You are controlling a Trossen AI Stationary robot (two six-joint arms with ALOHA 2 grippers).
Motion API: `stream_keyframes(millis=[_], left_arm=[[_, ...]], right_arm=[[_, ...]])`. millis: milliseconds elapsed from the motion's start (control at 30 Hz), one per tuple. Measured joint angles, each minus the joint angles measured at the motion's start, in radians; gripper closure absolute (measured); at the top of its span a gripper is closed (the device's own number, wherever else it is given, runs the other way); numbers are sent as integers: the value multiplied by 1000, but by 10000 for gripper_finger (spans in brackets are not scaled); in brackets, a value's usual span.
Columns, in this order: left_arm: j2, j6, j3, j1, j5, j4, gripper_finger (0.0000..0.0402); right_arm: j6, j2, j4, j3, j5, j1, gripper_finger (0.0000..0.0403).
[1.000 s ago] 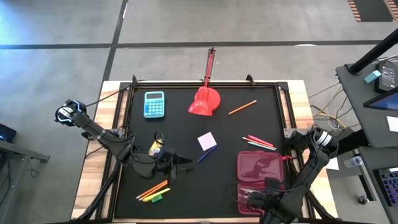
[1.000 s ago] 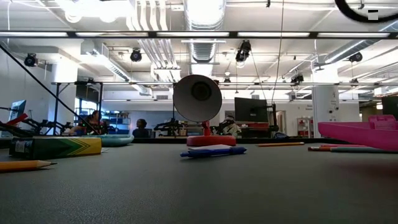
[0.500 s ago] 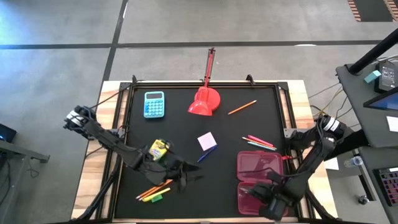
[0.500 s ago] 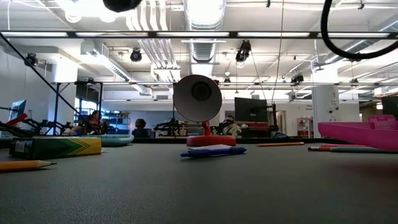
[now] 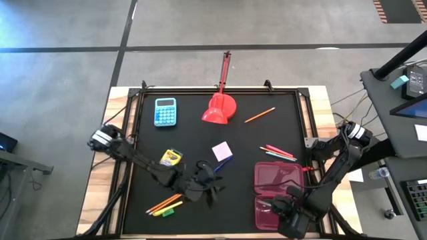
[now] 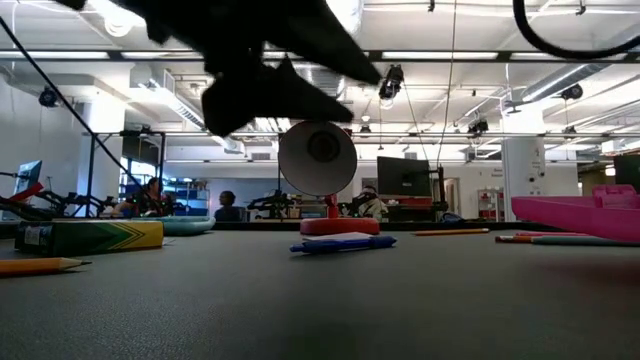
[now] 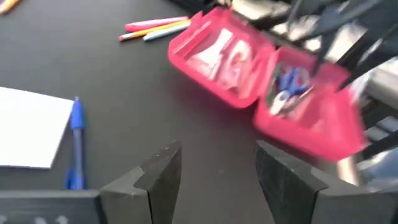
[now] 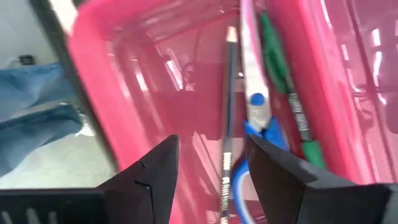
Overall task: Pack school essentials
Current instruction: Put the blue pen into the pink supply box
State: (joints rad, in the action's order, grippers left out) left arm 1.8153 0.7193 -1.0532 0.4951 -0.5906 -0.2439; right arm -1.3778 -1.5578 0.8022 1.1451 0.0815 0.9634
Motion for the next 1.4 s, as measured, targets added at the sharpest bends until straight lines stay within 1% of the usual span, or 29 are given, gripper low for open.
stream_keyframes(millis=[167,300,400,467,600,700,833,867,1033,1267,1333,1400], left_arm=[[64,-136,-15,-19,-71,-3,217],[79,-246,-14,-31,-134,1,217],[79,-280,-9,-46,-158,38,217],[79,-263,-4,-64,-158,71,217],[80,-163,-3,-100,-145,125,217],[88,-149,5,-116,-140,142,217],[101,-74,8,-123,-50,142,217],[110,-65,11,-123,-40,143,217],[171,-46,8,-123,-34,154,217],[195,-21,7,-132,-25,140,218],[202,-20,7,-132,-28,139,228],[202,-20,7,-134,-22,140,246]], right_arm=[[-11,0,4,24,6,0,232],[-19,0,4,27,25,0,236],[-40,0,7,26,28,0,236],[-47,0,8,25,32,0,235],[-49,0,9,25,50,0,234],[-43,0,12,25,51,0,234],[-39,0,26,25,51,0,234],[-39,0,34,25,52,0,234],[-38,0,60,24,51,0,234],[-36,0,58,24,51,0,234],[-36,0,58,24,51,0,234],[-36,0,58,24,51,0,234]])
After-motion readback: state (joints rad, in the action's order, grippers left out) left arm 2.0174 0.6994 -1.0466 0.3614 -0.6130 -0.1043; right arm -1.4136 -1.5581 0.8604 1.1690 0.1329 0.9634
